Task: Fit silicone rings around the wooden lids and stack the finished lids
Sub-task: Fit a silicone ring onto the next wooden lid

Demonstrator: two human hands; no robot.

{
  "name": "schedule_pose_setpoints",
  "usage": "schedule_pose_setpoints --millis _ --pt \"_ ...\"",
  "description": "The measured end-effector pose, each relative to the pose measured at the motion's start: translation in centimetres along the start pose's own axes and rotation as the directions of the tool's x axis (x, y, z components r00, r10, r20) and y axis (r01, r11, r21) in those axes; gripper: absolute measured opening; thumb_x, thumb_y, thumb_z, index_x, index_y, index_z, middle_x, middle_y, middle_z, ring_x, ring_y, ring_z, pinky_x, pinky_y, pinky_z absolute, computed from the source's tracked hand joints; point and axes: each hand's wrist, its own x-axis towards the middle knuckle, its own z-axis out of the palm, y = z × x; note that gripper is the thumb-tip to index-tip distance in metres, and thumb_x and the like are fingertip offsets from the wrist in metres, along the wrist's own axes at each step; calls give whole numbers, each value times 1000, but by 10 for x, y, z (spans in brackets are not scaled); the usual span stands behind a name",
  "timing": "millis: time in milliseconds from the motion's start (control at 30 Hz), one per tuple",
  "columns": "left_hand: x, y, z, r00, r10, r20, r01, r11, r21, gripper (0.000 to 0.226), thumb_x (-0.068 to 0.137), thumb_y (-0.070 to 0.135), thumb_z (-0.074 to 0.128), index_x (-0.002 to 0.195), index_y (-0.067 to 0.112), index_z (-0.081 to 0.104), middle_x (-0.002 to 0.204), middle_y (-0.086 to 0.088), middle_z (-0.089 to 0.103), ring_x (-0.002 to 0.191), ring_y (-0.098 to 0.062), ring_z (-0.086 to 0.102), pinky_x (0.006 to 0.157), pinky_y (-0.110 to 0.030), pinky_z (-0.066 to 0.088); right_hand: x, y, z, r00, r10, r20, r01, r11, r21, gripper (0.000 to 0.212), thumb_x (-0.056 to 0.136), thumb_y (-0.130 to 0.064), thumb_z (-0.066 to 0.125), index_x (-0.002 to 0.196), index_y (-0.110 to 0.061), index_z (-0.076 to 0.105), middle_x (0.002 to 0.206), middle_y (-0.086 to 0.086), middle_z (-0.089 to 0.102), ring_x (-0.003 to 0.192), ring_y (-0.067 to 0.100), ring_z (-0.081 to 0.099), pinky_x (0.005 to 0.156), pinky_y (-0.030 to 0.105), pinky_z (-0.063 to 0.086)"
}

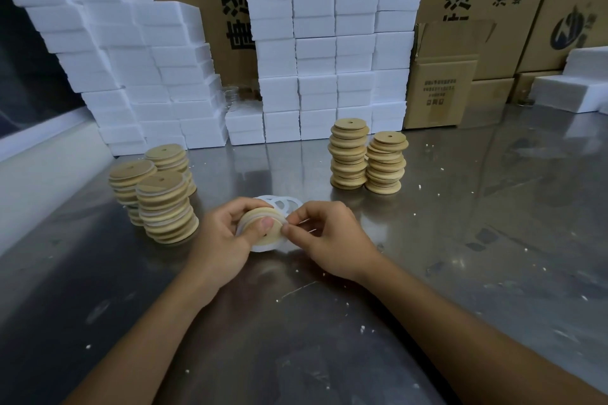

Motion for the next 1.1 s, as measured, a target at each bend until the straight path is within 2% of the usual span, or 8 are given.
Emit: schedule_pose_setpoints --millis 133,267,400,500,633,800,967,1100 --pt "1 -1 -1 999 -42 -8 41 991 -127 20 83 -3 67 89 16 70 85 3 75 80 -8 68 72 -18 55 1 -3 -2 1000 8 -9 -8 999 52 8 86 -11 76 89 -3 75 86 9 75 75 15 69 75 29 57" --pt "2 -3 -1 992 -124 -17 116 962 -248 16 78 5 68 90 16 71 89 -5 75 85 -18 69 77 -28 57 0 -3 -1 999 10 -36 -8 997 77 8 85 -15 78 83 -7 74 80 3 74 68 8 66 65 22 54" --pt "3 0 2 978 -208 1 191 895 -402 13 80 6 65 91 12 69 91 -10 73 82 -20 71 68 -28 58 -1 -2 2 999 40 -28 -36 988 151 10 87 -16 75 83 -8 71 80 10 74 77 30 73 75 44 62" --pt "4 2 2 970 -240 34 225 839 -495 22 75 12 64 96 8 65 94 -13 72 84 -21 70 69 -29 59 -2 -3 5 998 60 -13 -56 968 244 9 89 -12 73 85 -6 68 81 14 74 79 36 73 75 49 62" --pt "3 2 -1 985 -172 -10 162 947 -278 17 80 5 69 93 15 65 95 -9 73 86 -17 69 74 -29 57 -2 -2 6 997 28 -78 -14 986 169 7 89 -13 72 84 -14 68 78 6 73 75 29 71 73 47 61" --pt "3 1 0 997 70 -29 -66 989 132 30 79 -6 73 86 21 63 85 4 70 74 -4 64 69 -16 52 -1 -1 2 989 -50 -138 59 996 64 4 90 -16 70 86 -15 69 81 -10 71 75 9 67 63 22 52" --pt "4 1 -3 997 67 -31 -63 990 127 32 79 -5 72 84 25 63 79 18 69 72 -2 66 66 -16 51 1 -6 -3 994 -16 -110 30 991 131 4 87 -8 73 85 -11 73 79 -7 71 70 2 64 66 18 51" --pt "5 1 -6 999 53 -9 -52 994 93 32 80 -6 72 86 24 64 84 14 71 80 -7 69 73 -21 52 2 -10 -7 995 72 -76 -45 951 306 13 84 1 74 77 -11 73 71 -4 72 67 10 63 70 23 54"
